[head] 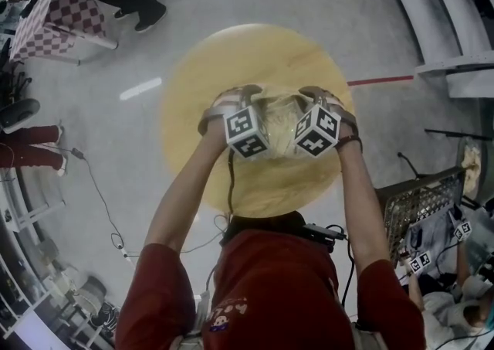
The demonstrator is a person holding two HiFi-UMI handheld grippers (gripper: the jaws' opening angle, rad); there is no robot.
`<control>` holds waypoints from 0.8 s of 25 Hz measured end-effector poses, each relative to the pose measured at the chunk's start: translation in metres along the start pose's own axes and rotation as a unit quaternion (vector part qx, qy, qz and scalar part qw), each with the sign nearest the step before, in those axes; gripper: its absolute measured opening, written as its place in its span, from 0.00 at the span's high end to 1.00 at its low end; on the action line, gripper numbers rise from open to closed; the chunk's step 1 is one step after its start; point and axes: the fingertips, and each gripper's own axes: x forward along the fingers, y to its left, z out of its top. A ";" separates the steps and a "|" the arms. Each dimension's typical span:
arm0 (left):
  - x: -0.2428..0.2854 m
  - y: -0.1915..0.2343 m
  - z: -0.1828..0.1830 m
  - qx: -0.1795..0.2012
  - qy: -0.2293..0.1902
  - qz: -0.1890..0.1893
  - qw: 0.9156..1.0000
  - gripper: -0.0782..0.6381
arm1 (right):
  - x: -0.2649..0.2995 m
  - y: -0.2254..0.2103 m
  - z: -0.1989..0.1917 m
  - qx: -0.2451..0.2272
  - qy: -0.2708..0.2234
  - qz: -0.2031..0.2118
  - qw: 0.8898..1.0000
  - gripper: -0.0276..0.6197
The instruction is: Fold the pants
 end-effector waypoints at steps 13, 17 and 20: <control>-0.050 0.014 0.012 -0.051 -0.035 0.041 0.997 0.68 | -0.035 -0.002 0.006 0.032 -0.041 -0.039 0.998 0.85; -0.071 0.029 0.019 -0.129 -0.083 0.100 0.983 0.70 | -0.062 -0.014 0.013 0.083 -0.087 -0.062 0.991 0.85; -0.094 0.038 0.024 -0.193 -0.128 0.147 0.962 0.73 | -0.084 -0.020 0.021 0.110 -0.128 -0.087 0.982 0.85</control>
